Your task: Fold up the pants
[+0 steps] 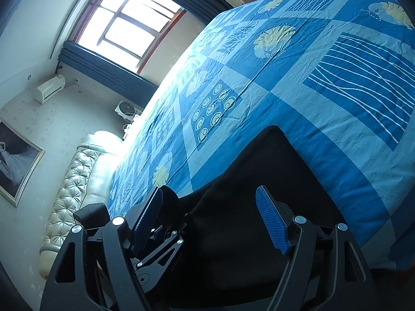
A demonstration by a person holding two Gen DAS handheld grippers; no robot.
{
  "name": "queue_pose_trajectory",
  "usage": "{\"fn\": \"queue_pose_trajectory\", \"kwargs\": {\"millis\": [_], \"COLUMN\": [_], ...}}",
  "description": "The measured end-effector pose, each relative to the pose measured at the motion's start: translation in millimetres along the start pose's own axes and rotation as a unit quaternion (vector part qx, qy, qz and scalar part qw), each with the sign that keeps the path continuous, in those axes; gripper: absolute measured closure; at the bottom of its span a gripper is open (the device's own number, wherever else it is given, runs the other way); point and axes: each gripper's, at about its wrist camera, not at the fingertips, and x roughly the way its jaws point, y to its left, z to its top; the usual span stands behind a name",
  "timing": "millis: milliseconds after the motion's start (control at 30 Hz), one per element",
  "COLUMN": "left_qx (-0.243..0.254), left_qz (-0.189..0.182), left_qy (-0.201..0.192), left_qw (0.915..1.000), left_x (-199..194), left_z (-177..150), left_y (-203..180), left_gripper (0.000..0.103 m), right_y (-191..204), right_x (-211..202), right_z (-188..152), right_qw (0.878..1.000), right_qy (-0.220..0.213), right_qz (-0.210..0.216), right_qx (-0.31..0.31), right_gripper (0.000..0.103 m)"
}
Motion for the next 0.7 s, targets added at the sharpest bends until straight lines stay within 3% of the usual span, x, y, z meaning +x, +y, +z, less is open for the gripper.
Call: {"fn": "queue_pose_trajectory", "kwargs": {"millis": [67, 133, 200, 233, 433, 700], "left_qx": [-0.006, -0.022, -0.041, -0.05, -0.051, -0.129], "left_qz": [-0.001, -0.021, -0.025, -0.023, -0.015, 0.01], "left_qy": [0.0, -0.009, -0.029, -0.041, -0.069, -0.029], "left_qw": [1.0, 0.9995, 0.9984, 0.9976, 0.9962, 0.9912], "left_x": [-9.7, -27.1, -50.4, -62.5, -105.8, -101.0], "left_z": [-1.7, -4.8, -9.8, -13.1, -38.4, -97.8], "left_y": [1.8, 8.0, 17.2, 22.5, 63.2, 152.8], "left_gripper": [0.072, 0.051, 0.014, 0.009, 0.004, 0.004], "right_y": [-0.2, -1.2, -2.1, -2.0, 4.5, 31.9], "right_x": [-1.6, -3.6, -5.2, -4.8, 8.7, 44.3], "right_z": [1.5, 3.0, 4.3, 4.4, -3.4, -32.8], "right_qw": [1.0, 1.0, 1.0, 1.0, 0.998, 0.989], "right_qy": [-0.001, -0.002, 0.0, 0.004, 0.049, 0.131], "right_qz": [0.002, 0.005, 0.009, 0.012, 0.037, 0.064], "right_qx": [0.002, 0.005, 0.007, 0.008, 0.002, -0.027], "right_gripper": [0.029, 0.029, 0.029, 0.029, 0.029, 0.029]}}
